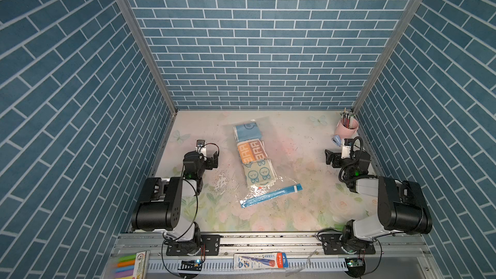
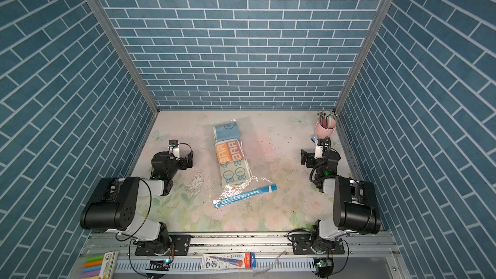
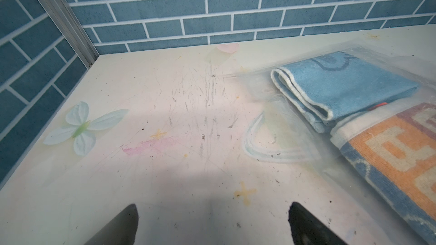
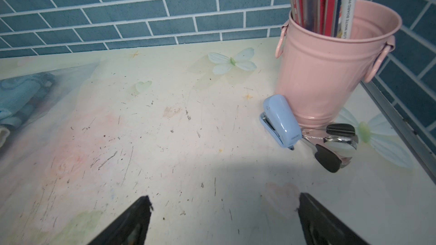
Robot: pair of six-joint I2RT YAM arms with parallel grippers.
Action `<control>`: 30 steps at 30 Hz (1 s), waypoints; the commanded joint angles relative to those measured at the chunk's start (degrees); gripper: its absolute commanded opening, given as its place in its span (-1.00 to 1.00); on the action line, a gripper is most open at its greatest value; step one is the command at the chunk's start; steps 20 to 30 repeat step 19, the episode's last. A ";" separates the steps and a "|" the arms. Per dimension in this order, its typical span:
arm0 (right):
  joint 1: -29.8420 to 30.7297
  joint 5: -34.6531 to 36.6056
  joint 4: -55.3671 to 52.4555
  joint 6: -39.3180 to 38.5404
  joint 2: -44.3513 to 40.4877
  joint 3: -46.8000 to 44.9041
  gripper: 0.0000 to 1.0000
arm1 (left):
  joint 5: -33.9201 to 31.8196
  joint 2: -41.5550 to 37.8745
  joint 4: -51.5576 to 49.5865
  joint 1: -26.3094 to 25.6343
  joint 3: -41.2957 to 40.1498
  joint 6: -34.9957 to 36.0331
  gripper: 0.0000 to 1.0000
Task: Place the folded towel into the vacuum bag
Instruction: Reset both arms
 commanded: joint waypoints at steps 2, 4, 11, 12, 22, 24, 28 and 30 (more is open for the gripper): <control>0.57 0.45 -1.09 -0.76 0.55 1.47 0.96 | -0.27 -0.34 1.14 -0.07 0.77 0.78 0.99; 0.55 0.47 -1.12 -0.75 0.53 1.47 0.96 | -0.65 -0.34 0.88 -0.27 0.89 0.92 0.99; 0.61 0.82 -1.37 -0.88 0.57 1.56 0.96 | -0.66 0.10 0.76 -0.23 1.13 0.71 0.99; 0.65 0.82 -1.40 -0.88 0.53 1.63 0.96 | -0.65 0.15 0.96 -0.23 1.14 0.71 0.99; 0.80 1.00 -1.43 -0.83 0.57 1.65 0.97 | -0.69 -0.10 1.57 -0.17 0.67 0.79 0.99; 0.80 1.00 -1.43 -0.83 0.57 1.65 0.97 | -0.69 -0.10 1.57 -0.17 0.67 0.79 0.99; 0.80 1.00 -1.43 -0.83 0.57 1.65 0.97 | -0.69 -0.10 1.57 -0.17 0.67 0.79 0.99; 0.80 1.00 -1.43 -0.83 0.57 1.65 0.97 | -0.69 -0.10 1.57 -0.17 0.67 0.79 0.99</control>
